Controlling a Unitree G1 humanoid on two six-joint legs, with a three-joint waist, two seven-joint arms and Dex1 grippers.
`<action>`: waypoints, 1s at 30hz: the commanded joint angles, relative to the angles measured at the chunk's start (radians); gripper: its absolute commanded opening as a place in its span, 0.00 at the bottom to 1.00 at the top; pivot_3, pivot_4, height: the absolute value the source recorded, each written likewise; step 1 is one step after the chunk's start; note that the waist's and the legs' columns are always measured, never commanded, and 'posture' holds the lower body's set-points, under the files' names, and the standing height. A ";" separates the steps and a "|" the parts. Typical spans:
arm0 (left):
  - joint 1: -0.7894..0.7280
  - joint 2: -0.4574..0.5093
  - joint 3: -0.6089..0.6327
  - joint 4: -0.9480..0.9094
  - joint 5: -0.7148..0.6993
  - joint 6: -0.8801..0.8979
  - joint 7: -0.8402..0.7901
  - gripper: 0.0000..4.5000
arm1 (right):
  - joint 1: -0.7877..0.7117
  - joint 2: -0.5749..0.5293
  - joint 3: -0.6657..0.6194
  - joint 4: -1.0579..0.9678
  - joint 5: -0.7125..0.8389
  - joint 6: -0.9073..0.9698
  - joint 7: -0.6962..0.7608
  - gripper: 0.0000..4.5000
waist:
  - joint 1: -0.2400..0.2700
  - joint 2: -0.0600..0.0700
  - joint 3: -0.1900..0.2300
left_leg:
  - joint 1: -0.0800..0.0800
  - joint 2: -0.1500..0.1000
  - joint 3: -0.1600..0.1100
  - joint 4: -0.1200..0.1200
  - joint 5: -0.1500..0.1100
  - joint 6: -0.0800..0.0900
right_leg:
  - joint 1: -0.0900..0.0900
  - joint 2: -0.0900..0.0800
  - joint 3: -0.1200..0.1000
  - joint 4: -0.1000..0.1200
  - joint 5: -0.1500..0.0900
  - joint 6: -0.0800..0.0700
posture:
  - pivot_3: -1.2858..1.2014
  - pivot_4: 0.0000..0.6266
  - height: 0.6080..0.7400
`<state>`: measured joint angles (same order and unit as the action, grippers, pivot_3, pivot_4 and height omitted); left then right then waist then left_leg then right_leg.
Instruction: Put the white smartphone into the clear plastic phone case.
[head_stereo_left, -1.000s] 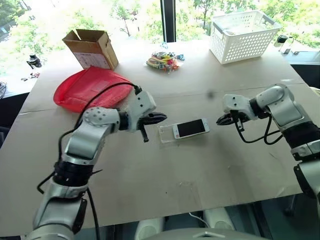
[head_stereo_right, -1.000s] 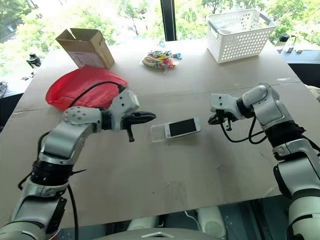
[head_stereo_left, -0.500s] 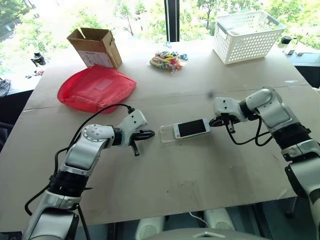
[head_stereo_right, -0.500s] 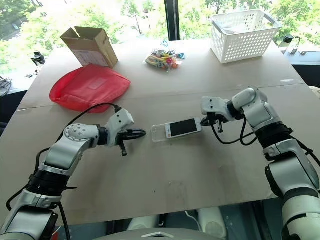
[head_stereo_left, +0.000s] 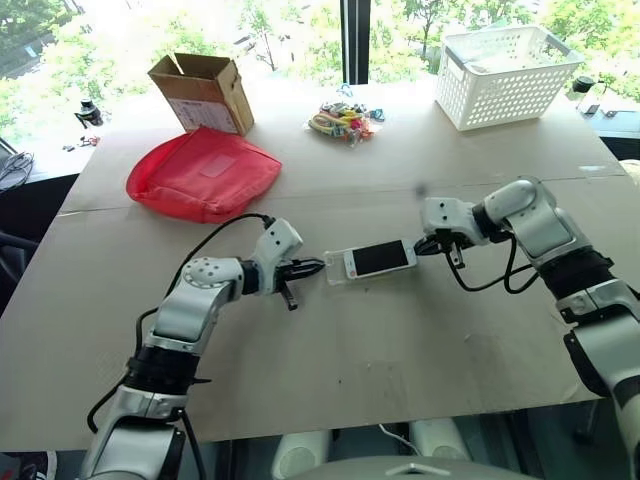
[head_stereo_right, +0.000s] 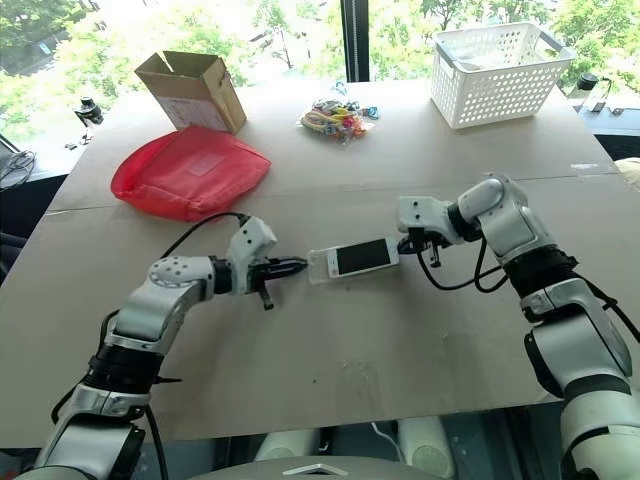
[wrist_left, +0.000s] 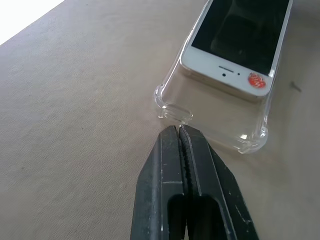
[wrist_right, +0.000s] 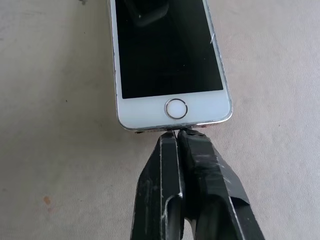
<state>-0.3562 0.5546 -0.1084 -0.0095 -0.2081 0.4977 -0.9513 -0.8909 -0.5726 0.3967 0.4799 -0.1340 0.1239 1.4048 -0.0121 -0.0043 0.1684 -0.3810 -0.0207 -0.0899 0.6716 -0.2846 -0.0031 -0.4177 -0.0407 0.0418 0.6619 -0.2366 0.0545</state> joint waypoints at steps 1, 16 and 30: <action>0.010 -0.024 -0.043 -0.010 -0.005 0.004 -0.001 0.00 | -0.015 0.013 0.000 -0.041 0.002 0.004 -0.007 0.01 | -0.001 0.000 0.000 | 0.000 0.000 0.000 0.000 0.000 -0.001 | 0.000 0.000 0.000 0.000 0.000 0.000 | 0.52 0.24 1.00; -0.108 -0.157 -0.134 0.087 0.051 -0.032 0.004 0.00 | 0.016 0.040 0.015 -0.163 0.001 0.129 0.016 0.01 | 0.002 0.000 0.000 | 0.002 -0.003 0.000 0.001 0.001 -0.001 | 0.004 -0.001 -0.004 0.000 0.000 0.000 | 0.52 0.24 1.00; -0.201 -0.057 -0.032 0.093 0.042 -0.109 -0.019 0.00 | 0.147 -0.109 -0.222 -0.254 0.168 0.239 -0.054 0.01 | -0.003 0.000 0.000 | -0.001 -0.002 -0.004 0.000 0.003 -0.004 | 0.002 -0.002 -0.004 -0.002 0.000 0.000 | 0.52 0.24 1.00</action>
<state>-0.5354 0.4996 -0.1674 0.1262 -0.1417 0.4048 -0.9752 -0.7627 -0.6671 0.2159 0.2691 -0.0031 0.3512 1.3675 -0.0148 -0.0047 0.1684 -0.3823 -0.0231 -0.0943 0.6713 -0.2822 -0.0068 -0.4160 -0.0429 0.0378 0.6596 -0.2367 0.0550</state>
